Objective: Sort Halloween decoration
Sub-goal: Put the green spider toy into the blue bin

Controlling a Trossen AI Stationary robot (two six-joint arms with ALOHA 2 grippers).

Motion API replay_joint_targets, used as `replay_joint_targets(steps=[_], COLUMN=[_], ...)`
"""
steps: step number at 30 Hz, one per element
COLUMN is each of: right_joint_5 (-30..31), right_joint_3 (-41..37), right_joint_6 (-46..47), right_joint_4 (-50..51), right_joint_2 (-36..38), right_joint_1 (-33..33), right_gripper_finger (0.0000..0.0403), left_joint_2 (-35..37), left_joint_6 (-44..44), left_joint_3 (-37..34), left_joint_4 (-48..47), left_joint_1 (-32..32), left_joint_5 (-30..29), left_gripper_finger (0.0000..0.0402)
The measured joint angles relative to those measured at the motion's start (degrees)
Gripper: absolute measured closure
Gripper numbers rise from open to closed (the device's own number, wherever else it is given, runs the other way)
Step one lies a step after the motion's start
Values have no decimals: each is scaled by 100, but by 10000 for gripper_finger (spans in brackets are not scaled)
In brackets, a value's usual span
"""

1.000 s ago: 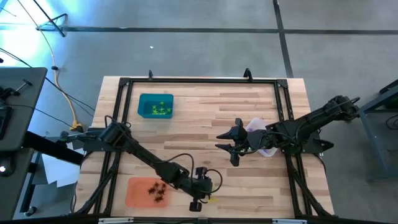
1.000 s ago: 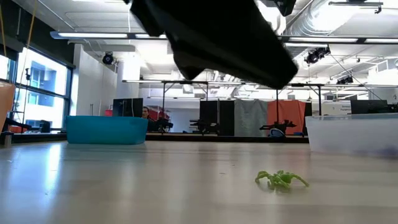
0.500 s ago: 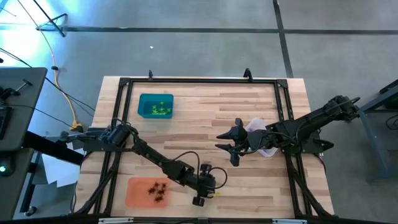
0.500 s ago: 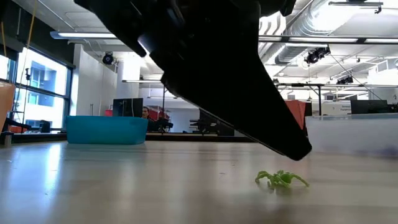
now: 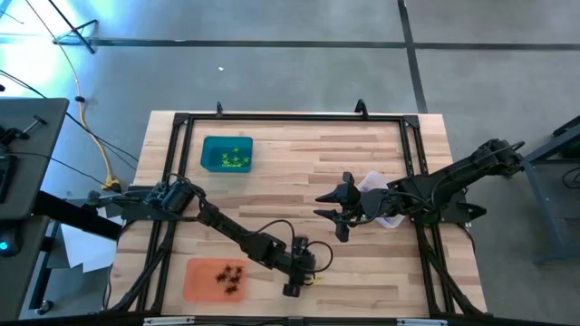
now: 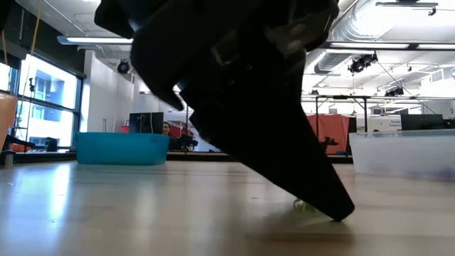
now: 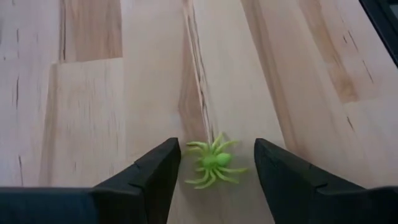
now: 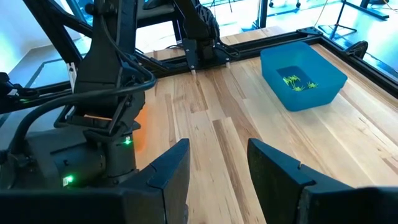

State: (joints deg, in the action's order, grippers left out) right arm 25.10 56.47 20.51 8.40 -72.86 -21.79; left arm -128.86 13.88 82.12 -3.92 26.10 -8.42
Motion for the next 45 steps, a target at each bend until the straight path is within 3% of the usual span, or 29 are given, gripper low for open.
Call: replay_joint_targets(steps=[8, 22, 32, 41, 45], right_joint_5=[0, 0, 0, 0, 0], right_joint_3=[0, 0, 0, -2, -2], right_joint_6=[0, 0, 0, 0, 0], right_joint_4=[0, -2, -2, 0, 16], right_joint_2=[0, 0, 0, 0, 0], right_joint_1=[-1, -1, 1, 1, 1], right_gripper_finger=[247, 247, 247, 247, 247], left_joint_2=[-46, -39, -6, 558, 1038], left_joint_6=[471, 675, 808, 841, 845], left_joint_3=[12, 5, -3, -79, -58], left_joint_4=[-266, -417, -413, -854, -1400], left_joint_1=[-21, -35, -39, 70, 237], left_joint_5=[-32, -164, -127, 14, -482], left_gripper_finger=[231, 393, 401, 401, 401])
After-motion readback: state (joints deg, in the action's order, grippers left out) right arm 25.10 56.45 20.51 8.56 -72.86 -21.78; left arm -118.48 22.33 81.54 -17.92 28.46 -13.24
